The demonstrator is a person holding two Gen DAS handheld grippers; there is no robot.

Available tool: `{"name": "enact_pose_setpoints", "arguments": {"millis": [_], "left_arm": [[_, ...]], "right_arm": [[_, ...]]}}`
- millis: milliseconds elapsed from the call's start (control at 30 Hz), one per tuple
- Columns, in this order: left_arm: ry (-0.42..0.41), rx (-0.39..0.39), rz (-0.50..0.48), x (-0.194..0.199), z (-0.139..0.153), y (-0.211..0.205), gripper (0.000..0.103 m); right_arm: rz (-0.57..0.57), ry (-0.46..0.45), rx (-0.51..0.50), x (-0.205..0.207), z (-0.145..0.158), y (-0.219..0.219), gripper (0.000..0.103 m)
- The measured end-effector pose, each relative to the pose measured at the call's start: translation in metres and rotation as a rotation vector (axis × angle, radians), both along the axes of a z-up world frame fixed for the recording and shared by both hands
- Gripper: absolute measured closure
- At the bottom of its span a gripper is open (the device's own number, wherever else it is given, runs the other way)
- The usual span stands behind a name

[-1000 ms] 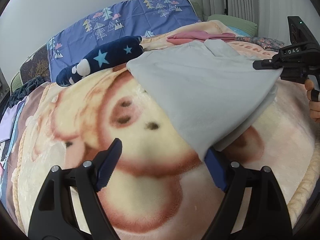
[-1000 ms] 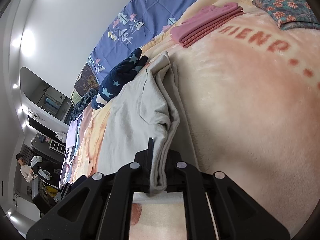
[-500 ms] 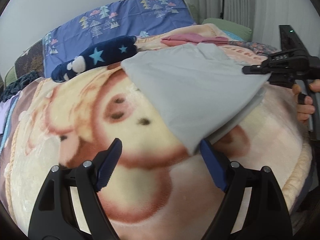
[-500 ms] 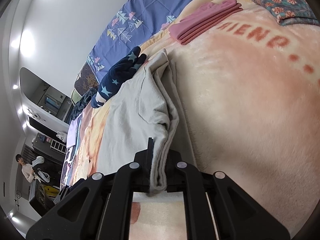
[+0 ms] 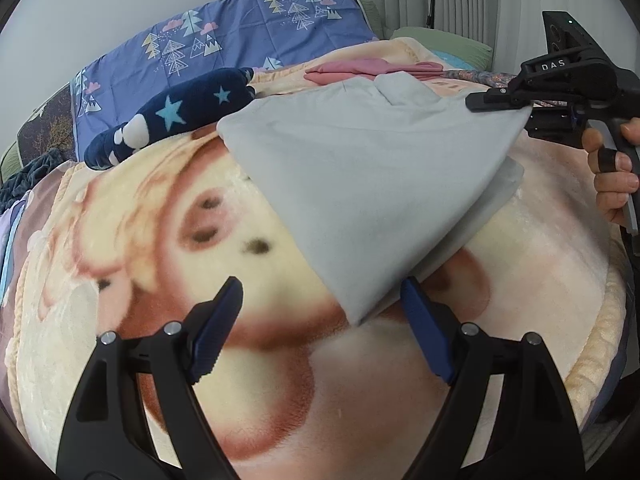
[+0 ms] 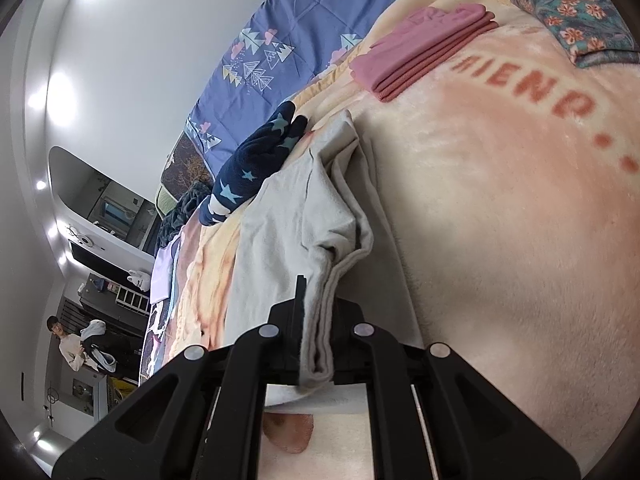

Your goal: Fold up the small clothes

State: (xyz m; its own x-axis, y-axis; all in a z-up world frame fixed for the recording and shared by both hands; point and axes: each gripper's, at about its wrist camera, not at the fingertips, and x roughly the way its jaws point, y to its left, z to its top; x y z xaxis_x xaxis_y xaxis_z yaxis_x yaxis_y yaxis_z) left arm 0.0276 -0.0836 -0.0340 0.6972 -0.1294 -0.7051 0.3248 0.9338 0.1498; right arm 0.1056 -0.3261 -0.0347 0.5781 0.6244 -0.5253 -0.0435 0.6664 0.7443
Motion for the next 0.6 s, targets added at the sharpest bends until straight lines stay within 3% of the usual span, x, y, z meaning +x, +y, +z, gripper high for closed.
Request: {"name": "enact_pose_setpoints", "arguments": {"millis": [167, 300, 433, 500, 600], "left_arm": [[-0.008, 0.026, 0.001, 0.008, -0.001, -0.012, 0.02], [-0.016, 0.089, 0.096, 0.014, -0.008, -0.003, 0.02], [0.027, -0.059, 0.174, 0.014, -0.007, 0.034, 0.022], [0.037, -0.073, 0.17, 0.014, -0.009, 0.036, 0.027], [0.025, -0.042, 0.123, 0.01, -0.008, 0.025, 0.05]], "right_arm": [[-0.001, 0.008, 0.014, 0.003, -0.003, -0.001, 0.096], [-0.003, 0.012, 0.016, -0.002, -0.006, -0.005, 0.096], [0.002, 0.058, -0.016, -0.013, -0.023, -0.008, 0.096], [0.008, 0.085, -0.013, -0.015, -0.033, -0.01, 0.096], [-0.007, 0.089, -0.004, -0.017, -0.036, -0.016, 0.096]]}}
